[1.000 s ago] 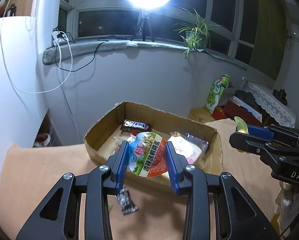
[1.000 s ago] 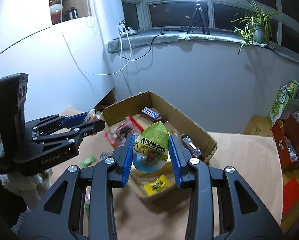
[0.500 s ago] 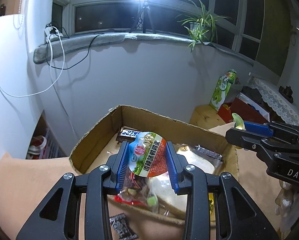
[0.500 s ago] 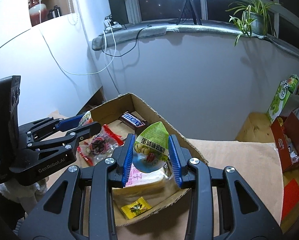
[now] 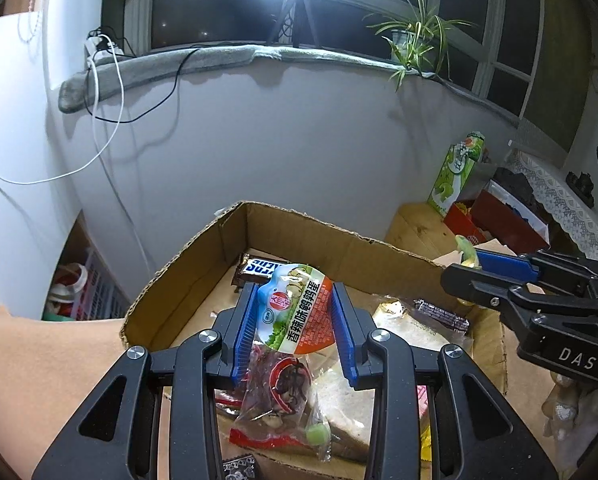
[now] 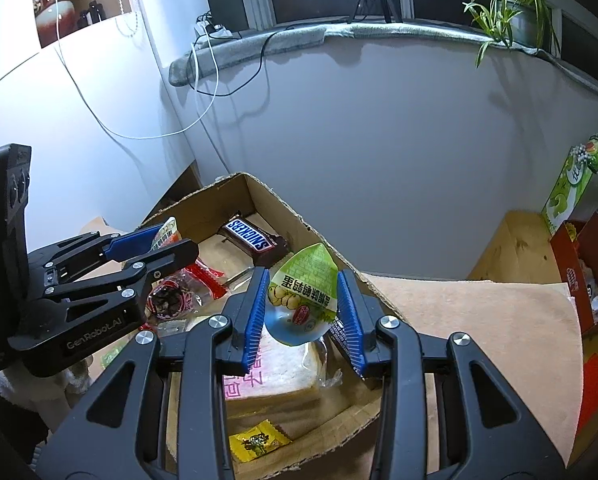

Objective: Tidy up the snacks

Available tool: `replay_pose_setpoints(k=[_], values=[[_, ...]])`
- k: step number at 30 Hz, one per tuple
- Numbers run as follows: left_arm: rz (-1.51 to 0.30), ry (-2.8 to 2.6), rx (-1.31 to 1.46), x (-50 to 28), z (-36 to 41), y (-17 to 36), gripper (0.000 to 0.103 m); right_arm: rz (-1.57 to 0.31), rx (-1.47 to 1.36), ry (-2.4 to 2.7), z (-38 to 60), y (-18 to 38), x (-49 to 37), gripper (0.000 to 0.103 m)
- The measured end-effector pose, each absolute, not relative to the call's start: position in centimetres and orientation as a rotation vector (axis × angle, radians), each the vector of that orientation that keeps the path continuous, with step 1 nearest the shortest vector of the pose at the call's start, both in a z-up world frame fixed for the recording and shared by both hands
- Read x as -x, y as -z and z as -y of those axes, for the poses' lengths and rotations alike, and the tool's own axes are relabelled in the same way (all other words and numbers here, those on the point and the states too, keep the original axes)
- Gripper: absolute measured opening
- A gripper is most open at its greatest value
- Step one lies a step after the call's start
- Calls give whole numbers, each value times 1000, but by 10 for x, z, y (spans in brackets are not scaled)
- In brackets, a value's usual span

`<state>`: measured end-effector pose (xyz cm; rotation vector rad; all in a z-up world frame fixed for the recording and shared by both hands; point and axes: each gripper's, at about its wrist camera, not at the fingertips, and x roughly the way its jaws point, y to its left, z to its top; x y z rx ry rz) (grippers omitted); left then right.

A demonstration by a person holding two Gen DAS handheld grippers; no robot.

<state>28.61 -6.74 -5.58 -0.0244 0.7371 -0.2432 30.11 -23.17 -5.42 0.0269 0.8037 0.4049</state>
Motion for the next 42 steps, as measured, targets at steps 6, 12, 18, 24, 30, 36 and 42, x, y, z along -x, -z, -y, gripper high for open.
replay_pose_setpoints(k=[6,12,18,24,30,36,42], values=[[-744,239,20,-289,69,57,39,-805,-21,-405,230,55,-302,37],[-748,231,27,-290,68,57,43,-783,-15,-388,230,50,-298,64],[-745,228,27,-287,68,54,45,-778,-18,-378,234,46,-294,64],[-732,229,36,-281,65,48,45,-767,-12,-379,234,39,-284,64],[-710,228,40,-267,60,37,45,-742,4,-387,228,25,-267,64],[-682,223,47,-249,53,25,45,-711,27,-396,219,13,-242,69],[-655,217,60,-227,42,15,45,-689,44,-407,211,3,-213,69]])
